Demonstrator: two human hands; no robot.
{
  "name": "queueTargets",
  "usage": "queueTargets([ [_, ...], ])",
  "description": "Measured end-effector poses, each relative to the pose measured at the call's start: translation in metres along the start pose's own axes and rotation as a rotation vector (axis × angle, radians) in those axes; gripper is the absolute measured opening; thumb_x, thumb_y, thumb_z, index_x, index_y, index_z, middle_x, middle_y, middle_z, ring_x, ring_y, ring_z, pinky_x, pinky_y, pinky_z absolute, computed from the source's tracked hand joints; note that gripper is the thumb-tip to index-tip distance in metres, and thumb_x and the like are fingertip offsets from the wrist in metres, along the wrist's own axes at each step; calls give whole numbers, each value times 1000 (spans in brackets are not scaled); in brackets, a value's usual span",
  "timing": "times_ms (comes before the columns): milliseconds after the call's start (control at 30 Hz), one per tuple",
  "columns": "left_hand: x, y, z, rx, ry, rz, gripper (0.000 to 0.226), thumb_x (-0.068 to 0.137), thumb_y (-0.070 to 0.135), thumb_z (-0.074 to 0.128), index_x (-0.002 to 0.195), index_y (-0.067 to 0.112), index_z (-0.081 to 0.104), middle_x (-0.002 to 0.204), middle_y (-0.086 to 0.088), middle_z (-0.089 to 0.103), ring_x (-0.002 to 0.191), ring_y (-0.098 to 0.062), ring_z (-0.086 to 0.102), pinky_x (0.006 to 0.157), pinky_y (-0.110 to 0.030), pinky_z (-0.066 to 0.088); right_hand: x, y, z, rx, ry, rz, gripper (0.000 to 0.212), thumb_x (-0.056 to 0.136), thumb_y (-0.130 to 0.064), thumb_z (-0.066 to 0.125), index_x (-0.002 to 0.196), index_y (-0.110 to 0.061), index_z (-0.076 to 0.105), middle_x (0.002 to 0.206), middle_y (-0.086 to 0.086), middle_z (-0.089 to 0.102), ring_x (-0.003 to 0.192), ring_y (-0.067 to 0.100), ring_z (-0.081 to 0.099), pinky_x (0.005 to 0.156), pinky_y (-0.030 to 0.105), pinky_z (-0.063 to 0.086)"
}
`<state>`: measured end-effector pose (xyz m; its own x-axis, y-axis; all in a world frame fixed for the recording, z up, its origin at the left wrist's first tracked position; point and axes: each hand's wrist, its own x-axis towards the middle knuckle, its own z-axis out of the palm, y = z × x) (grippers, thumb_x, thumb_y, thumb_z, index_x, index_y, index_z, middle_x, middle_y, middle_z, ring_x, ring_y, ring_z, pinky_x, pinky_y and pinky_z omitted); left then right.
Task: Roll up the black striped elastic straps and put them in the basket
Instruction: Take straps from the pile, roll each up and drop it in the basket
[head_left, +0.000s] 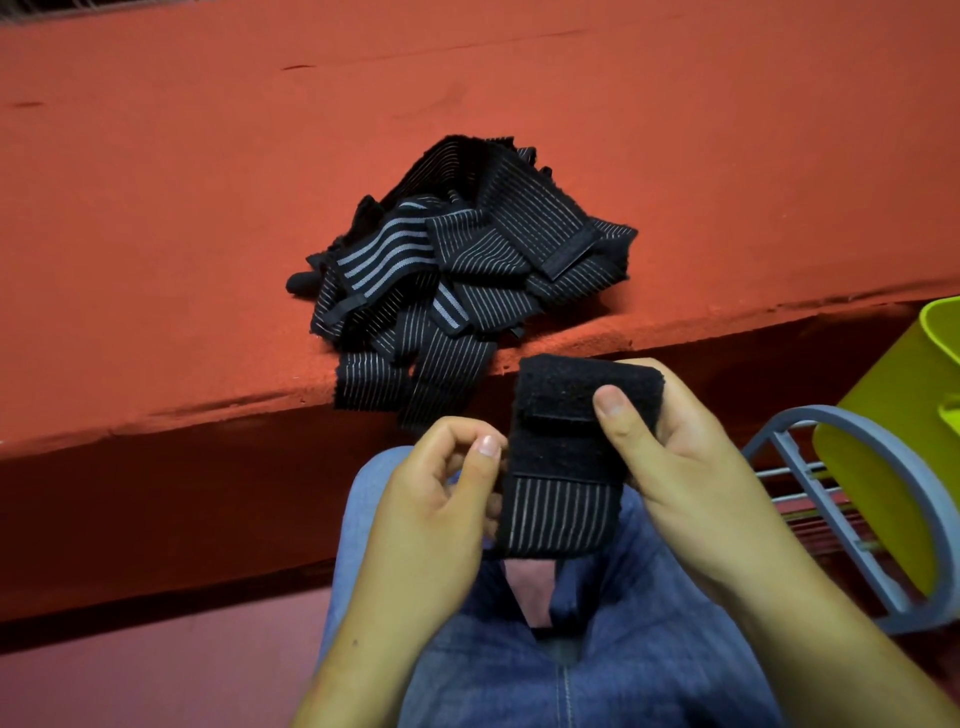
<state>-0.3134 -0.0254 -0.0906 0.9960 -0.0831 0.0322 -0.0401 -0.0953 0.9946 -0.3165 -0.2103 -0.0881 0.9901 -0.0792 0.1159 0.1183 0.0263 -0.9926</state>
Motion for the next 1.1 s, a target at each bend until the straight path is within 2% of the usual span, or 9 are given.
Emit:
queueTargets([
  [100, 0, -3, 0, 44, -77, -25, 15, 105, 14, 54, 101, 18, 68, 91, 2, 75, 83, -15, 70, 80, -48, 58, -1, -3, 1, 2, -1, -7, 29, 97, -39, 58, 115, -18, 67, 108, -2, 77, 104, 11, 71, 93, 30, 57],
  [200, -1, -1, 0, 41, -116, -29, 17, 105, 6, 54, 109, 13, 69, 106, -1, 77, 101, -15, 73, 96, -41, 58, 0, -4, 2, 6, -1, -5, 35, 95, -49, 62, 115, -20, 67, 111, 2, 76, 105, 13, 72, 93, 31, 58],
  [333, -1, 5, -2, 38, -118, -4, 20, 102, 5, 57, 113, 15, 70, 111, 6, 76, 111, -8, 70, 100, -30, 54, 0, -5, 1, 14, 8, -12, 33, 98, -46, 61, 115, -18, 67, 111, 5, 76, 104, 15, 72, 93, 32, 58],
  [500, -2, 5, -2, 61, -188, -27, 31, 99, 3, 60, 124, 20, 66, 119, 10, 75, 117, -5, 67, 106, -31, 51, -1, -5, 2, 38, -17, -15, 34, 94, -57, 65, 112, -29, 70, 114, 6, 75, 113, 25, 72, 102, 50, 56],
  [633, -1, 0, -2, 143, -304, -56, 34, 102, 17, 61, 133, 29, 60, 126, 18, 70, 122, 1, 62, 108, -29, 48, -2, -7, 3, 93, -27, -21, 52, 82, -73, 70, 112, -31, 70, 116, 8, 75, 116, 33, 70, 100, 54, 56],
  [767, 1, -7, -1, 150, -322, -97, 30, 102, 22, 63, 131, 33, 62, 124, 16, 72, 121, -4, 65, 110, -39, 48, -1, -15, 3, 118, -3, -27, 48, 83, -64, 68, 110, -24, 68, 93, -9, 74, 80, 0, 69, 67, 12, 51],
  [833, 3, -13, -1, 159, -307, -104, 29, 101, 20, 65, 127, 31, 65, 122, 14, 73, 120, -4, 65, 109, -39, 48, -2, -16, 3, 126, 2, -34, 48, 83, -68, 71, 110, -28, 70, 102, -6, 76, 92, 4, 71, 75, 16, 54],
  [933, 5, -23, -3, 187, -324, -123, 30, 95, 15, 71, 116, 37, 68, 109, 9, 77, 107, -9, 71, 99, -43, 54, -2, -15, 3, 196, 14, -29, 52, 80, -70, 75, 112, -30, 71, 120, 9, 75, 118, 30, 70, 97, 44, 57],
  [1100, 4, -36, -5, 139, -354, -173, 10, 96, 14, 70, 100, 23, 71, 85, -14, 77, 88, -45, 73, 82, -65, 57, -1, -20, 4, 235, 20, -14, 51, 78, -68, 76, 112, -30, 72, 120, 10, 75, 117, 29, 71, 96, 44, 60],
])
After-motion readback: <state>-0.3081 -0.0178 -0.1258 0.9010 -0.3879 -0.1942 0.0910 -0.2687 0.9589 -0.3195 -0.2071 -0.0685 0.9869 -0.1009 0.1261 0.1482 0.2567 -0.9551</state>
